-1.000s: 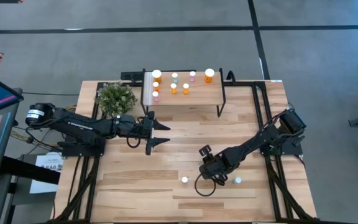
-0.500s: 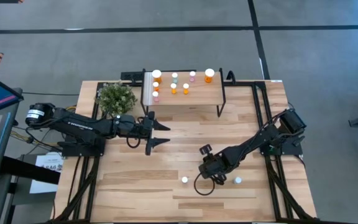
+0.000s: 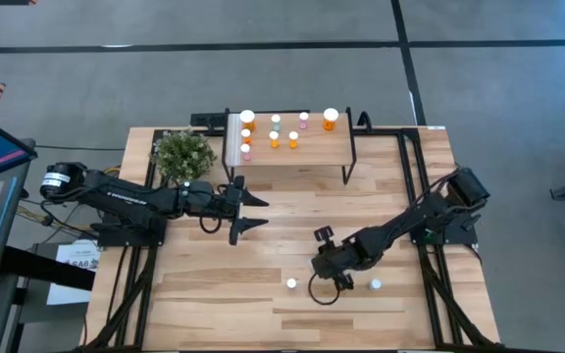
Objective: Pick and place medicine bottles onto shelf by color
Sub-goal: Put the small left blue pill bottle on the shelf
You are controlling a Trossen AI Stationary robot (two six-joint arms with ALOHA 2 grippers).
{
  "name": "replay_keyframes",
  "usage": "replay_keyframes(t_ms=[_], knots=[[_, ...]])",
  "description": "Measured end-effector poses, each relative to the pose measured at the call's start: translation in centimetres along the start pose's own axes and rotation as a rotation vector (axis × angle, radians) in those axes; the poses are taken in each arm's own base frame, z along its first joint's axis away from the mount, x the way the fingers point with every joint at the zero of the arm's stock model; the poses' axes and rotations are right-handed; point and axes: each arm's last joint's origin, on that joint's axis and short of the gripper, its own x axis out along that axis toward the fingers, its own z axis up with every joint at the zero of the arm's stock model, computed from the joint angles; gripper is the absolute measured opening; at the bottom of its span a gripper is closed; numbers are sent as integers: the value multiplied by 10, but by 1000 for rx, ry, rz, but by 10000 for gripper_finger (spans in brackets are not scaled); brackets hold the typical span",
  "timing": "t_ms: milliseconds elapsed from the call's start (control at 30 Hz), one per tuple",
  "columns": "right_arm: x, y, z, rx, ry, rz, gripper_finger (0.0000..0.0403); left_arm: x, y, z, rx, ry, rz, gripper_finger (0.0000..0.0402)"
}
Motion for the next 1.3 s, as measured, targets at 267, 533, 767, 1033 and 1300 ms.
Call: replay_keyframes(t_ms=[267,533,767,1033,1300], knots=[[-26,-22,-29,123,-295,-95,108,0,0,-1,0,15,1,225],[-50,-63,-55,241,-660,-313,108,0,0,-1,0,7,1,225],[-64,-116,-63,342,-811,-552,108,0,0,-1,0,7,2,225],[-68,-172,-86,540,-915,-716,108,0,0,-1,1,9,2,225],[-49,-202,-104,631,-943,-725,108,0,0,-1,7,10,1,225]])
